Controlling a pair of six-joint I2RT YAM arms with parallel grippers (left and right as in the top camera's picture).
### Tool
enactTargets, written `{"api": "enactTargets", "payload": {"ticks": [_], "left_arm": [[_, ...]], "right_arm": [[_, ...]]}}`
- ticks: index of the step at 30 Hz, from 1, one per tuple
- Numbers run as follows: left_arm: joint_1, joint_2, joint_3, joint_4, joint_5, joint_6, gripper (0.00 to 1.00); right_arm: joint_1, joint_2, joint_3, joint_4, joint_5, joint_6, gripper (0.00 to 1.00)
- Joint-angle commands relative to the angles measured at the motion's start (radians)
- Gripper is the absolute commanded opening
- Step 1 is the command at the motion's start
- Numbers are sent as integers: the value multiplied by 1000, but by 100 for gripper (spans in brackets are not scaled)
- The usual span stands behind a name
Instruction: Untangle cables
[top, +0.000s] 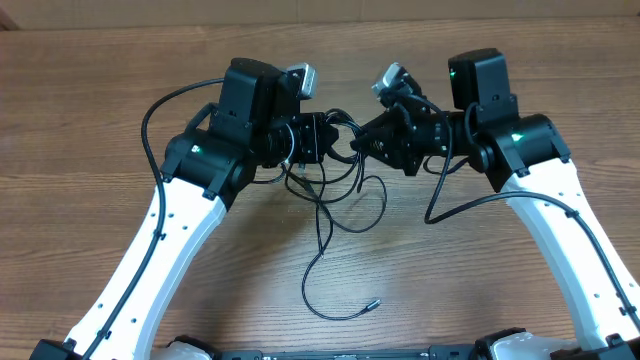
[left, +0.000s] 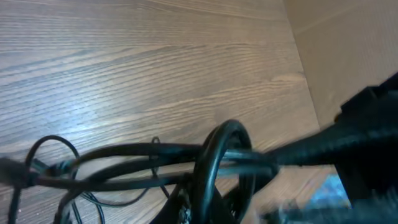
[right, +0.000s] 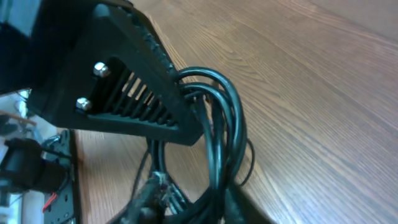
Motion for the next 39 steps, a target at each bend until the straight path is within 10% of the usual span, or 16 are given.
{"api": "enactTargets", "payload": {"ticks": [1, 9, 19, 26, 28, 31, 39], "left_arm": [[-16, -20, 13, 8, 27, 29, 4], [-16, -20, 13, 5, 5, -22, 4], [-16, -20, 13, -3, -51, -173, 4], [-16, -20, 13, -5, -55, -124, 4], [-16, -20, 13, -8, -60, -90, 4], [-16, -20, 13, -8, -63, 0, 4], [-16, -20, 13, -34, -112, 51, 4]], "right_arm": [[4, -3, 7, 3, -36, -26, 6], [4, -3, 7, 6, 11, 26, 4], [3, -3, 7, 10, 620, 529, 4], [3, -3, 7, -6, 584, 535, 4], [3, -3, 7, 2, 477, 484, 10], [3, -3, 7, 22, 240, 360, 51], [3, -3, 7, 39, 179, 311, 59]]}}
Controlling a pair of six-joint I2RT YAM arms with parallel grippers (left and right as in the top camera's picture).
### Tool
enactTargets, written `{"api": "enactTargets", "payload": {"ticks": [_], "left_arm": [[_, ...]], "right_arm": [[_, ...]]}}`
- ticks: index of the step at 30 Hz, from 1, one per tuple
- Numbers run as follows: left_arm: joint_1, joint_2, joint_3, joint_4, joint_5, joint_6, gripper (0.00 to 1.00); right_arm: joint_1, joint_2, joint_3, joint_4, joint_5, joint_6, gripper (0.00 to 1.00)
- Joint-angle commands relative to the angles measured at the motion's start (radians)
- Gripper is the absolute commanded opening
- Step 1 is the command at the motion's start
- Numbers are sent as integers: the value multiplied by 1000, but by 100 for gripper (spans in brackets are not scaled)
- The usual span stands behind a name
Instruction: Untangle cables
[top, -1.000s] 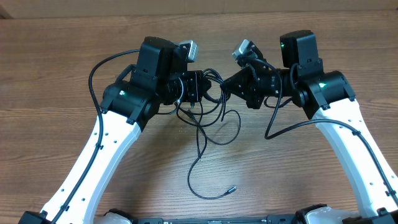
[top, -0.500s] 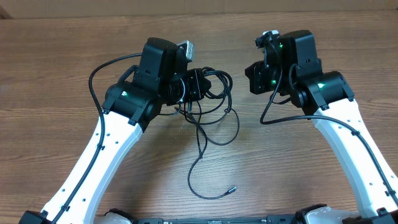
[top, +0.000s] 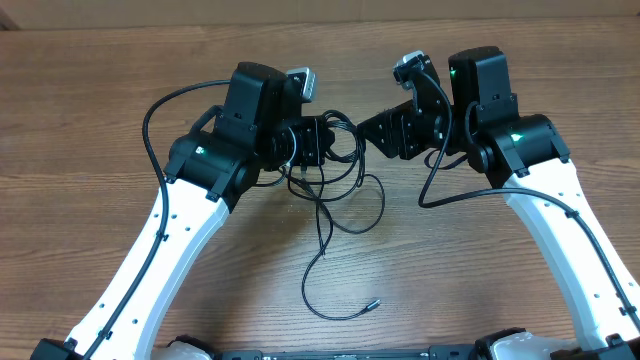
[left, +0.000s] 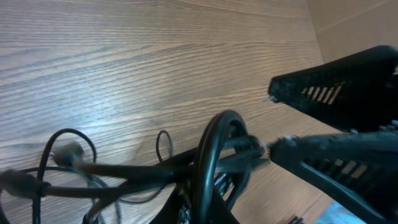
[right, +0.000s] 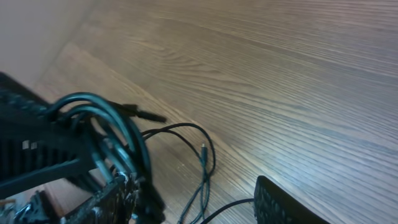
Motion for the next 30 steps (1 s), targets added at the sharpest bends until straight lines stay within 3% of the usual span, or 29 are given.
{"api": "enactTargets", "payload": {"ticks": [1, 6, 10, 12, 15, 16, 21, 24, 30], "left_arm": [[-2, -20, 13, 1, -26, 41, 4], [-2, -20, 13, 2, -30, 41, 4], [-2, -20, 13, 2, -12, 32, 4], [-2, -20, 13, 2, 101, 34, 4], [-2, -20, 13, 2, 157, 32, 4], [-2, -20, 13, 2, 164, 25, 4], [-2, -20, 13, 4, 158, -20, 4], [-2, -20, 13, 1, 157, -20, 4], [-2, -20, 13, 4, 159, -47, 4]], "right_arm": [[-2, -3, 7, 9, -103, -84, 59], [-2, -3, 7, 16, -113, -97, 59], [8, -3, 7, -4, -217, -312, 58], [22, -3, 7, 8, -121, -372, 56], [26, -3, 7, 8, -76, -415, 52], [26, -3, 7, 8, -70, -428, 49], [26, -3, 7, 12, -20, -428, 10], [26, -3, 7, 12, -20, -423, 4], [24, -3, 7, 15, 98, -285, 4]]}}
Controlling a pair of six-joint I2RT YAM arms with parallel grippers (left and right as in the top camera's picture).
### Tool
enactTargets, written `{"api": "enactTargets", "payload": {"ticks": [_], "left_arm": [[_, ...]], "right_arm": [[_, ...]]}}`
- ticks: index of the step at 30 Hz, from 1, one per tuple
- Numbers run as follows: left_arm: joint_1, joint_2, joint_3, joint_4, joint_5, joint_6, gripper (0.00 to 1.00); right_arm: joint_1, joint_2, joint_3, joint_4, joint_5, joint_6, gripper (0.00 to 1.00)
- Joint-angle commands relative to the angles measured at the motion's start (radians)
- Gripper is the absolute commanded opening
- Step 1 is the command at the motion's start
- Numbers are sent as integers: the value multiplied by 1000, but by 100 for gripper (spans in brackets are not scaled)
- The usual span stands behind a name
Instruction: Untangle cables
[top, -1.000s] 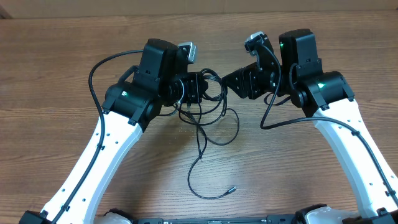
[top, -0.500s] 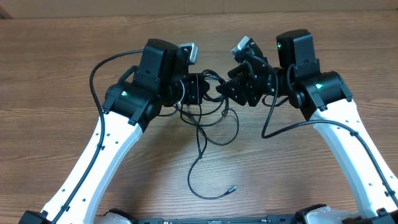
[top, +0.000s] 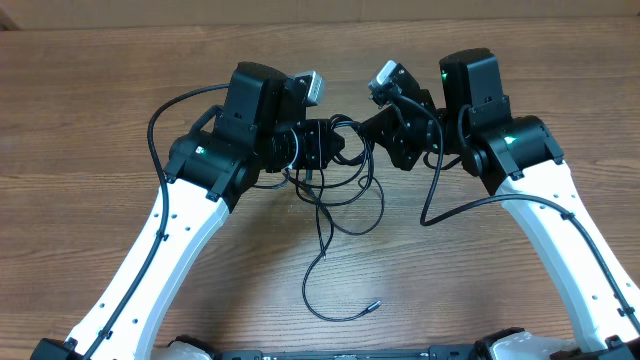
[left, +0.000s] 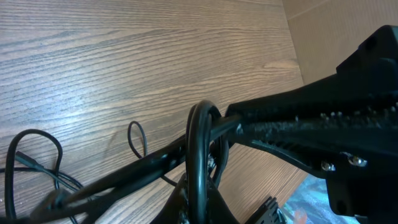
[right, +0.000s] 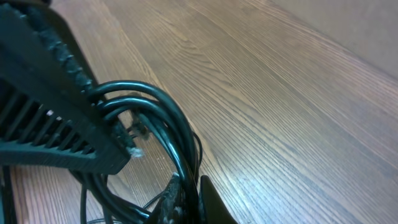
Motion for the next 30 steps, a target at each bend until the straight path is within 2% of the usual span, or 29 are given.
{"api": "enactTargets", "payload": {"ticks": [1, 11, 22, 30], "left_arm": [[-2, -20, 13, 8, 44, -30, 4], [-2, -20, 13, 34, 147, 6, 4], [-2, -21, 13, 51, 225, 187, 4], [-2, -24, 13, 52, 249, 305, 4]], "right_arm": [[-4, -3, 7, 6, 124, 88, 4], [-4, -2, 7, 5, 314, 214, 4], [-8, 37, 7, -75, 328, 282, 4], [-126, 42, 7, -119, 328, 417, 4]]}}
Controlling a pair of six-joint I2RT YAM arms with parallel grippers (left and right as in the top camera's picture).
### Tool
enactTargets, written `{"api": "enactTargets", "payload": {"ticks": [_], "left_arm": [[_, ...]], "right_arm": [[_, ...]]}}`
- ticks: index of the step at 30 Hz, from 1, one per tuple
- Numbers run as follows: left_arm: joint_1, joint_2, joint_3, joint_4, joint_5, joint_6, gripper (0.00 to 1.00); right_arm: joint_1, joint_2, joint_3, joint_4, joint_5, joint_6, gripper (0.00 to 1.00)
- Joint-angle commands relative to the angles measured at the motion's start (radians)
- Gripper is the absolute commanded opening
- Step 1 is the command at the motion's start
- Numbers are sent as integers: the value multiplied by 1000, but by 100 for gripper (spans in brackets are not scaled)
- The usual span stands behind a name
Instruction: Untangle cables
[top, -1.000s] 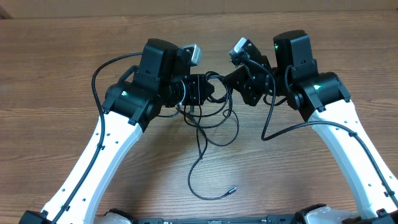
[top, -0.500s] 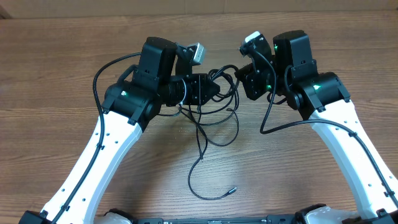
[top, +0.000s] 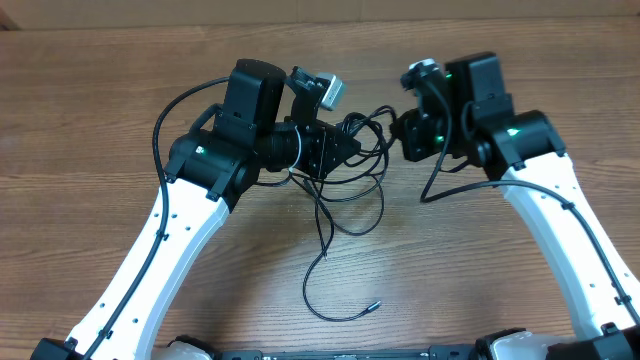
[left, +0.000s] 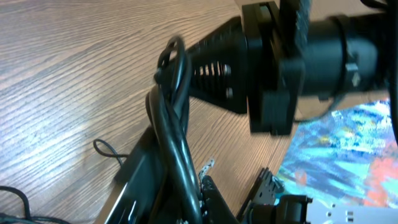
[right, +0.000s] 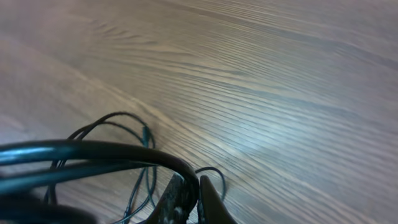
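A bundle of thick black cable loops (top: 362, 128) hangs between the two grippers above the wooden table (top: 100, 90). My left gripper (top: 345, 148) is shut on these loops, which run up from its jaws in the left wrist view (left: 171, 106). My right gripper (top: 392, 140) is shut on one thick loop (right: 93, 152), pinched between its fingertips (right: 208, 202). A thin black cable (top: 322, 235) trails from the bundle toward the front, ending in a small plug (top: 371, 304). In the left wrist view the right gripper (left: 224, 68) stands close behind the loops.
Thin cable loops (right: 134, 158) lie on the table under the right gripper. Each arm's own black supply cable (top: 160, 120) arcs beside it. A cardboard wall runs along the table's far edge (top: 320, 10).
The right gripper, still shut on a loop, now sits further right, away from the left gripper. The left gripper has turned and shifted right. The loops now spread between them.
First both grippers were pressed together at the bundle. Then the right gripper stood open and apart while the left kept hold. After that the right gripper was shut on a loop beside the left fingers. Now it holds that loop further right.
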Motion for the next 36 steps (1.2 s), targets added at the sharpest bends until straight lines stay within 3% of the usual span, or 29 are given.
{"api": "enactTargets", "payload": {"ticks": [1, 12, 22, 23, 24, 26, 28, 31, 36], "left_arm": [[-2, -25, 13, 5, 58, 79, 4], [-2, -26, 13, 2, 3, 80, 4], [-2, -26, 13, -41, -57, 80, 4], [-2, -26, 13, -41, -57, 80, 4], [-2, -26, 13, -41, -59, 80, 4], [-2, -26, 13, -43, -79, 80, 4], [-2, -26, 13, -53, -107, 80, 4], [-2, -26, 13, -61, -132, 80, 4], [-2, -26, 13, -79, -164, 163, 4]], "right_arm": [[-81, 14, 7, -16, 68, 87, 4], [-143, 14, 7, -68, 39, 155, 4], [-143, 14, 7, -21, -227, 118, 4], [-143, 14, 7, -21, -289, 65, 16], [-143, 14, 7, -23, -327, 34, 48], [-143, 14, 7, -26, -348, 18, 78], [-143, 14, 7, -32, -346, 8, 86], [-143, 14, 7, -52, -354, -90, 87], [-143, 14, 7, -130, -511, -456, 85]]}}
